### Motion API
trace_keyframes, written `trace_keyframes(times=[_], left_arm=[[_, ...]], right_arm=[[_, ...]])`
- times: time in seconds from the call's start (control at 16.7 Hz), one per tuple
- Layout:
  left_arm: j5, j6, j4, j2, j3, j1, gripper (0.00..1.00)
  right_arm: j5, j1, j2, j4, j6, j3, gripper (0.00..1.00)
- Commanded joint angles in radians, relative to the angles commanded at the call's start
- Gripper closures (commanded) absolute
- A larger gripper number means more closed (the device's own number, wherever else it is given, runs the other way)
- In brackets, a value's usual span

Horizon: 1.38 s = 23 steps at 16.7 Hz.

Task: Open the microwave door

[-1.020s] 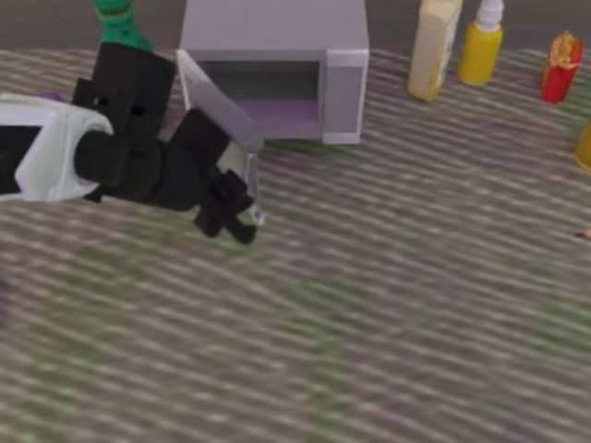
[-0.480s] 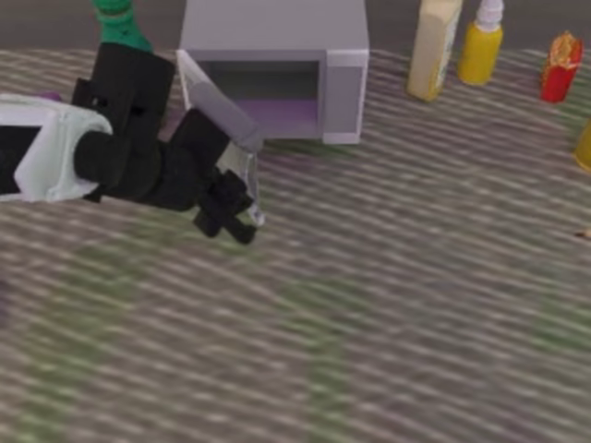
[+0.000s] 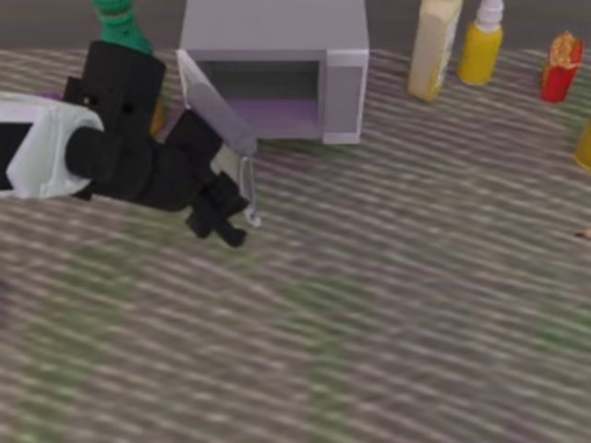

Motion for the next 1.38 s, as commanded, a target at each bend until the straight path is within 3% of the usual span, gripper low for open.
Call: trace_keyframes(times=[0.24, 1.38], left_arm=[[0.026, 0.047, -0.021, -0.002, 0.000, 0.022, 1.00], [0.026, 0.047, -0.021, -0.002, 0.000, 0.022, 1.00]], right_arm=[[0.000, 0.000, 0.000, 0.000, 0.000, 0.000, 0.00], [0.000, 0.000, 0.000, 0.000, 0.000, 0.000, 0.00]])
